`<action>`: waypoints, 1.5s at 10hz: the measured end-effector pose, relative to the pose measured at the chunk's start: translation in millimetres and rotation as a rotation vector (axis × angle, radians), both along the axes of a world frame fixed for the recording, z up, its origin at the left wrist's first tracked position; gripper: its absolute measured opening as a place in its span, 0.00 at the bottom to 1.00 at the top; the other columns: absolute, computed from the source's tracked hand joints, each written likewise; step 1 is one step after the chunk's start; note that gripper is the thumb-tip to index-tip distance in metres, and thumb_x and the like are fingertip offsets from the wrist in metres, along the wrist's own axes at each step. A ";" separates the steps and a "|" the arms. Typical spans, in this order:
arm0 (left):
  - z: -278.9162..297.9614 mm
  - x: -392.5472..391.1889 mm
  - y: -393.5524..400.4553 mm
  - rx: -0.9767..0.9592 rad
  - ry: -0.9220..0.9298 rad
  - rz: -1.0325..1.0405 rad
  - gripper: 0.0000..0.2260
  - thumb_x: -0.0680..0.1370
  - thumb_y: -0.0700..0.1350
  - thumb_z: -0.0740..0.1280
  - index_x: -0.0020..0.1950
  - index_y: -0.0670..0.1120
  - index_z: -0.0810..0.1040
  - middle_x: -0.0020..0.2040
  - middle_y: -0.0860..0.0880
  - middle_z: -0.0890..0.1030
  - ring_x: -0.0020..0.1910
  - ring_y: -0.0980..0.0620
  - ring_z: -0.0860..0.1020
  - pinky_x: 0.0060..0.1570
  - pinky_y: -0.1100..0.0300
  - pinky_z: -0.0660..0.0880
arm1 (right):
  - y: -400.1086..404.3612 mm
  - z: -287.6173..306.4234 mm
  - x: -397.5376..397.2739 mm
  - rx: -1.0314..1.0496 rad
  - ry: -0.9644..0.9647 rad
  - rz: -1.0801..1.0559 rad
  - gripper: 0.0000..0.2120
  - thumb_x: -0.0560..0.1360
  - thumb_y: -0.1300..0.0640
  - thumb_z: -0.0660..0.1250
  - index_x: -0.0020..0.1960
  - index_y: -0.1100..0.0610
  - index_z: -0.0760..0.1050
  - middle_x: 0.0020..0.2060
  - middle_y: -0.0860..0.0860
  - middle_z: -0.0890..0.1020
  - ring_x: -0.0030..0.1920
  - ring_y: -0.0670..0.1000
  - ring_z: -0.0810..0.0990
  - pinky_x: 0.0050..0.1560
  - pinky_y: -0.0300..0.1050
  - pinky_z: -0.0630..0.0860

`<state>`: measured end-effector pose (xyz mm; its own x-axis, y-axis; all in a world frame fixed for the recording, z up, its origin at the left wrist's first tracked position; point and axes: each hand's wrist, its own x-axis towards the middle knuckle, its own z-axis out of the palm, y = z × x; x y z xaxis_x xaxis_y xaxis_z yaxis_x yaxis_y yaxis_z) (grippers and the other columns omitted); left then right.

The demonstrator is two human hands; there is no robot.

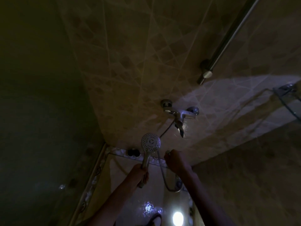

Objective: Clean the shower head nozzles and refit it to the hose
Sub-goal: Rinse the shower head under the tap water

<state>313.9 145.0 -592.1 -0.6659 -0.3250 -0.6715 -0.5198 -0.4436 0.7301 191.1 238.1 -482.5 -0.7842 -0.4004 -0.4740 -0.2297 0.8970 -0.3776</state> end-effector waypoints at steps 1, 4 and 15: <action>-3.9 -4.5 -3.2 0.023 -0.001 0.039 0.13 0.79 0.32 0.55 0.35 0.38 0.66 0.17 0.49 0.73 0.14 0.54 0.70 0.17 0.68 0.64 | -8.4 -16.3 -1.7 -0.100 0.151 0.444 0.16 0.68 0.64 0.60 0.24 0.52 0.69 0.22 0.49 0.71 0.22 0.47 0.70 0.24 0.32 0.63; -4.0 -22.6 -7.1 0.012 0.008 -0.046 0.15 0.79 0.33 0.55 0.32 0.39 0.67 0.16 0.48 0.72 0.14 0.56 0.69 0.16 0.69 0.63 | -24.0 -55.9 -24.2 0.067 0.319 0.719 0.15 0.58 0.56 0.52 0.17 0.59 0.70 0.16 0.51 0.71 0.15 0.46 0.70 0.17 0.33 0.59; -29.2 -55.0 -10.3 0.049 0.030 -0.092 0.13 0.79 0.35 0.57 0.34 0.41 0.67 0.19 0.50 0.73 0.15 0.54 0.69 0.18 0.68 0.63 | -4.0 -41.7 -70.1 0.083 -0.123 0.058 0.21 0.81 0.48 0.59 0.36 0.62 0.69 0.29 0.56 0.73 0.25 0.48 0.70 0.17 0.30 0.62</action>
<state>258.9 134.7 -621.3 -0.7114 -0.2287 -0.6645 -0.5383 -0.4305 0.7245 121.0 234.1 -524.2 -0.6946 -0.3991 -0.5985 -0.2387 0.9127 -0.3316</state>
